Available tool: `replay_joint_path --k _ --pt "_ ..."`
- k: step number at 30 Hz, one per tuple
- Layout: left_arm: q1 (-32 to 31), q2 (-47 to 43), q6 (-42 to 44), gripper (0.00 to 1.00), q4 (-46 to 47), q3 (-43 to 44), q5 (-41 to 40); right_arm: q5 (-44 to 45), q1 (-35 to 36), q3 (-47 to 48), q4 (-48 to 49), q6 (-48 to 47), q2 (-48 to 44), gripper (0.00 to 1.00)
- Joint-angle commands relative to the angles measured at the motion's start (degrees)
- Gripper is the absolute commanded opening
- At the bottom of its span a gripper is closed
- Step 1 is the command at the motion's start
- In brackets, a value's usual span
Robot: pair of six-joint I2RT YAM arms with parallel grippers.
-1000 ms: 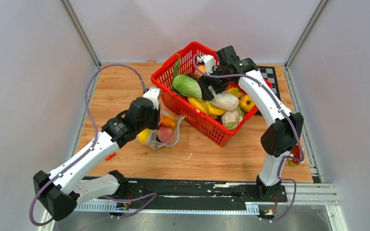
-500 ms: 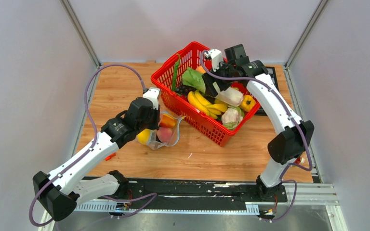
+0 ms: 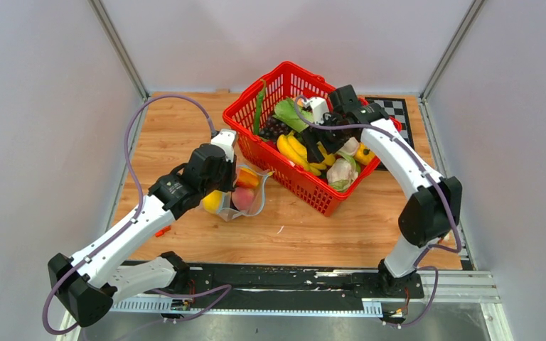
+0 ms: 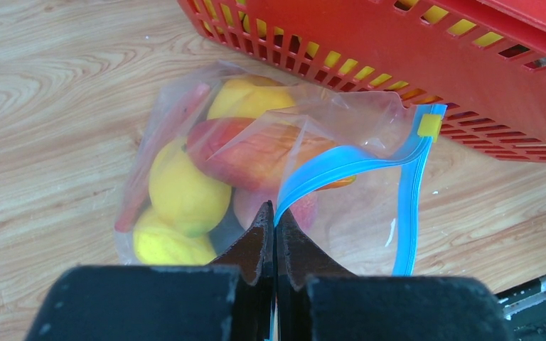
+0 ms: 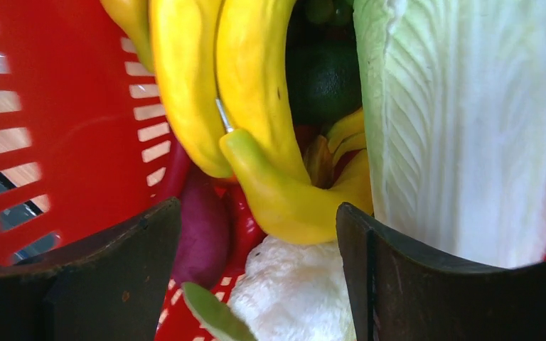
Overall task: Place the food in the zip-top bag and seal the zipper
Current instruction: Pick up the fake fruit from the bin, then place the fake fruit in the zipper food storage bag.
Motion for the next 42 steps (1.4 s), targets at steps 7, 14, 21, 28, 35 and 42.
replay_joint_path --k 7,14,21,28,35,42 --pt "0.1 -2.9 0.6 0.0 0.2 0.8 -0.8 -3.5 0.2 1.8 -4.3 -21.0 6.4 0.8" --pt "0.0 -2.4 0.5 0.0 0.3 1.1 -0.9 -0.3 0.2 3.2 -0.3 -20.9 4.3 0.36" --pt "0.0 -2.2 0.5 0.0 -0.1 1.5 -0.7 1.1 0.2 2.5 4.2 -20.1 -1.7 0.19" --pt "0.1 -2.7 0.3 0.0 0.1 2.1 0.9 2.5 0.2 1.8 10.9 -9.9 -12.8 0.17" --pt "0.1 -2.4 0.1 0.0 0.3 2.8 3.6 -7.2 0.2 -14.3 38.5 8.7 -31.0 0.14" --pt "0.0 -4.2 -1.6 0.0 1.5 1.5 5.1 -24.0 0.4 -21.3 51.4 27.6 -36.2 0.13"
